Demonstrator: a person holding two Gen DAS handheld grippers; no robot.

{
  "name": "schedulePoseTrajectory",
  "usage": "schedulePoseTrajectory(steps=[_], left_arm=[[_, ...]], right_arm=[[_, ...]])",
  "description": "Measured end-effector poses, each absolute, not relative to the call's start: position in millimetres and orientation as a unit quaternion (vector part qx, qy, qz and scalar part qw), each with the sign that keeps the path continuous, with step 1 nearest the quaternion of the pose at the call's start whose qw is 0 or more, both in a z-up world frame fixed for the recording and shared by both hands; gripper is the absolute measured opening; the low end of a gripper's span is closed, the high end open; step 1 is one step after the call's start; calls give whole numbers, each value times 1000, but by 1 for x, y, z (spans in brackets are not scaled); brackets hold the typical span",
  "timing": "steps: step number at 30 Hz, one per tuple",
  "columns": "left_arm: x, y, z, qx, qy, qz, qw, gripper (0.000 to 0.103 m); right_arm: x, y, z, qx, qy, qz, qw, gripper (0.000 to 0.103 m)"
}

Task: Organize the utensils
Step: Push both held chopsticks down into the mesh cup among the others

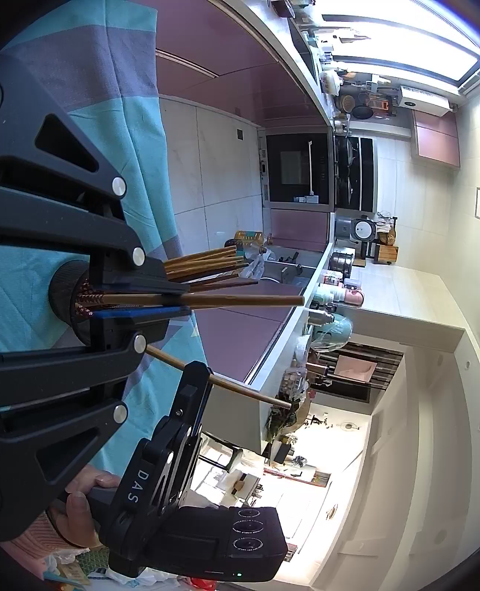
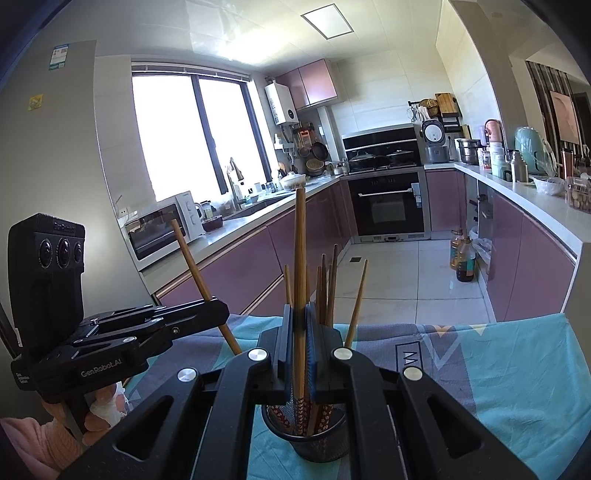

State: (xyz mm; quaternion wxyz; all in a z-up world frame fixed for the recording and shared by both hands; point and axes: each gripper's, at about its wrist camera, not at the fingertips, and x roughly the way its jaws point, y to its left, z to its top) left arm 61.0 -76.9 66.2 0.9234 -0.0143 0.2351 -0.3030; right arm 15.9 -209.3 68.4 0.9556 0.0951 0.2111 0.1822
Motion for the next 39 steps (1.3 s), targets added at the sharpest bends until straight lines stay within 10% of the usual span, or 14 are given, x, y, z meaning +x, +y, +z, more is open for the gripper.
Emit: schedulePoseTrajectory(steps=[39], left_arm=[[64, -82, 53, -6, 258, -300, 919, 7]], right_arm=[[29, -210, 49, 94, 236, 181, 950, 5]])
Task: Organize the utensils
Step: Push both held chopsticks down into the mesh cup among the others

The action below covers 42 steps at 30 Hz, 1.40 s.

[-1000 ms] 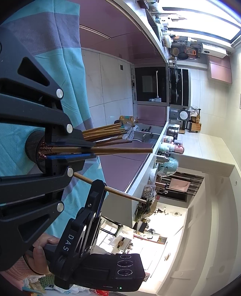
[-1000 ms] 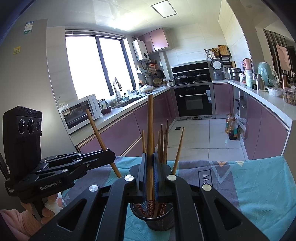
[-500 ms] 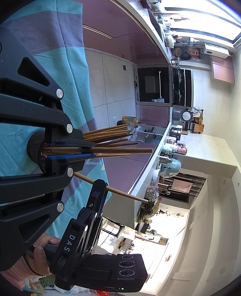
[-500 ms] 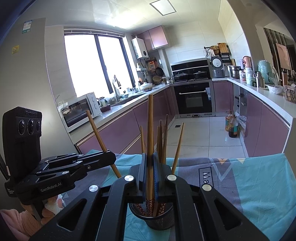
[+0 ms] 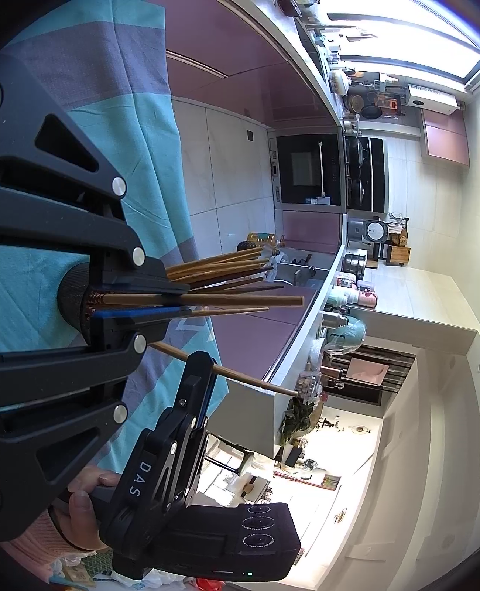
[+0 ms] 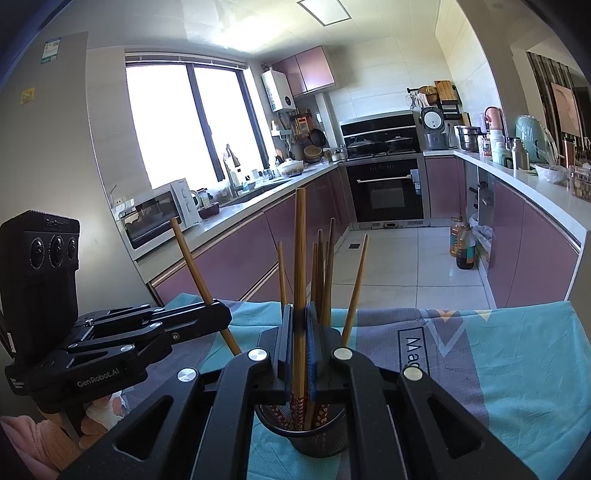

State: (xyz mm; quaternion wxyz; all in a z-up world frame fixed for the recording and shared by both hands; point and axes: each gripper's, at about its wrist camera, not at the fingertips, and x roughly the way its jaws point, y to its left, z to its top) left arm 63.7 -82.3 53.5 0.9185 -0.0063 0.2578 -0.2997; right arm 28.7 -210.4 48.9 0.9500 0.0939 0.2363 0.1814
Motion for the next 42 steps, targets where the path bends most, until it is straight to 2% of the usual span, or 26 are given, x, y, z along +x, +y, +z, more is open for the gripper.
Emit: schedulePoseTrajectory(steps=[42], left_arm=[[74, -98, 47, 7, 281, -290, 915, 7]], right_arm=[[40, -209, 38, 86, 258, 181, 945, 6]])
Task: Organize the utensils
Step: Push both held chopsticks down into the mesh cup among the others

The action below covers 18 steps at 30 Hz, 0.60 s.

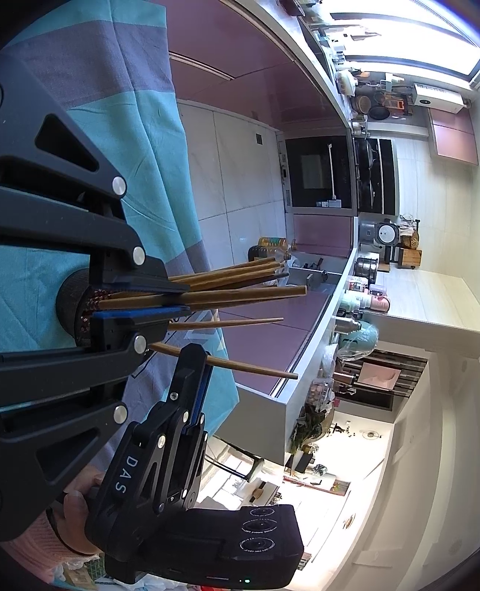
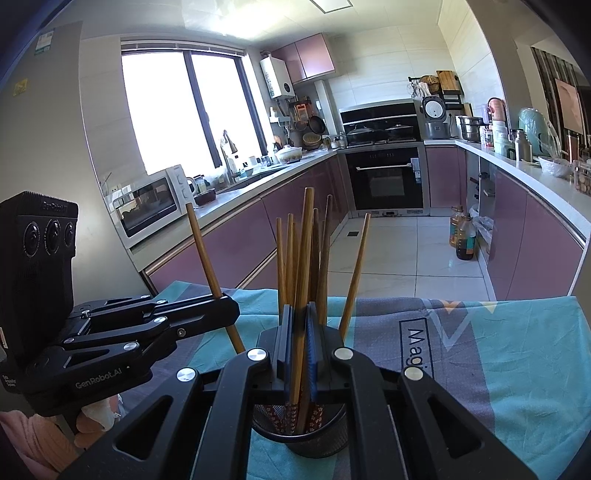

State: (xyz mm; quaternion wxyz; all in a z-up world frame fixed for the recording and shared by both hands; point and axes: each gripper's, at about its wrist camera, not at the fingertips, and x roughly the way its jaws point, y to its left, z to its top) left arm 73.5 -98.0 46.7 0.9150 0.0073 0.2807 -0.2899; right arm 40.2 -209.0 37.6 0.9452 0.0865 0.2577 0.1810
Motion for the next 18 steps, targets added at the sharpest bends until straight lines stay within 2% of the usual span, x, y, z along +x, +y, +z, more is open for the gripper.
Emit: schedulePoseTrajectory(steps=[18], left_arm=[[87, -100, 44, 6, 294, -284, 913, 8]], right_arm=[[51, -207, 29, 85, 262, 183, 944, 6]])
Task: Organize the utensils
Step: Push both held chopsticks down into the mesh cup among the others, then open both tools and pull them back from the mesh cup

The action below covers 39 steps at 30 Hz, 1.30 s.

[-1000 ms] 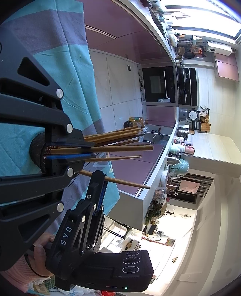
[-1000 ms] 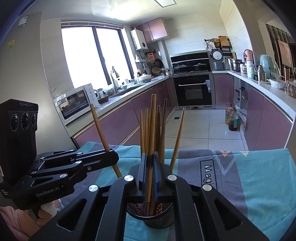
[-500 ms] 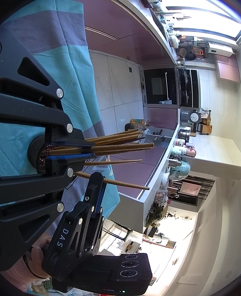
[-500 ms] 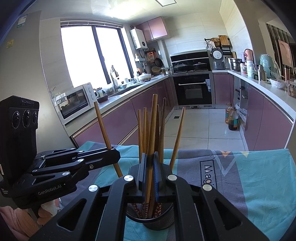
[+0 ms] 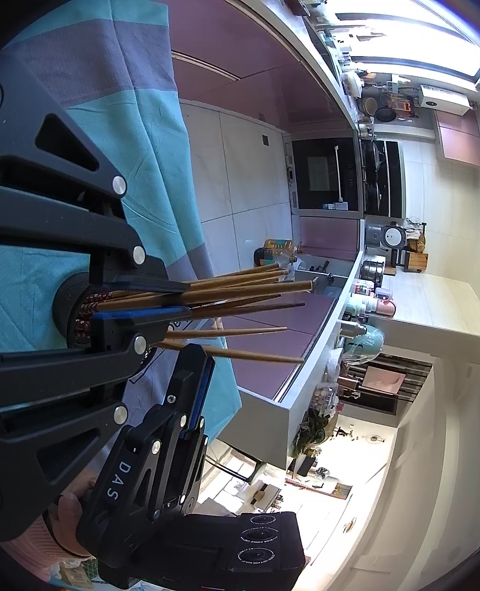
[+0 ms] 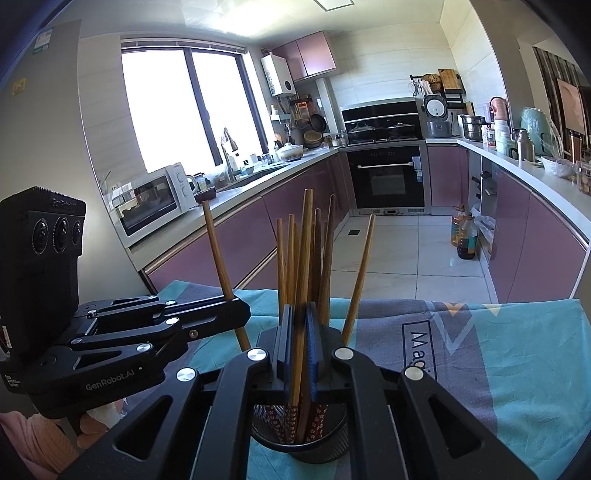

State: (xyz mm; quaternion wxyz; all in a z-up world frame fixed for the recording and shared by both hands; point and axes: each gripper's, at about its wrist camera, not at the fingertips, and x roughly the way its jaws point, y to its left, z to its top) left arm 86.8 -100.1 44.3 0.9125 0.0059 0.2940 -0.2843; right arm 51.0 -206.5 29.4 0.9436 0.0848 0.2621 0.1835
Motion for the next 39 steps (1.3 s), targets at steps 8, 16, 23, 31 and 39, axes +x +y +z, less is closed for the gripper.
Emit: schedulePoseTrajectory(steps=[8, 16, 23, 31, 39], left_arm=[[95, -107, 41, 6, 302, -284, 910, 8], [105, -109, 34, 5, 313, -278, 908, 9], [111, -110, 30, 3, 316, -275, 908, 11], [109, -103, 25, 4, 301, -262, 917, 31], [81, -74, 26, -1, 252, -216, 943, 68]], right_arm=[[54, -202, 30, 83, 265, 185, 943, 6], [54, -202, 26, 90, 269, 184, 941, 7], [51, -202, 25, 94, 272, 183, 940, 7], [43, -197, 21, 95, 275, 184, 939, 14], [31, -190, 20, 87, 270, 174, 943, 45]])
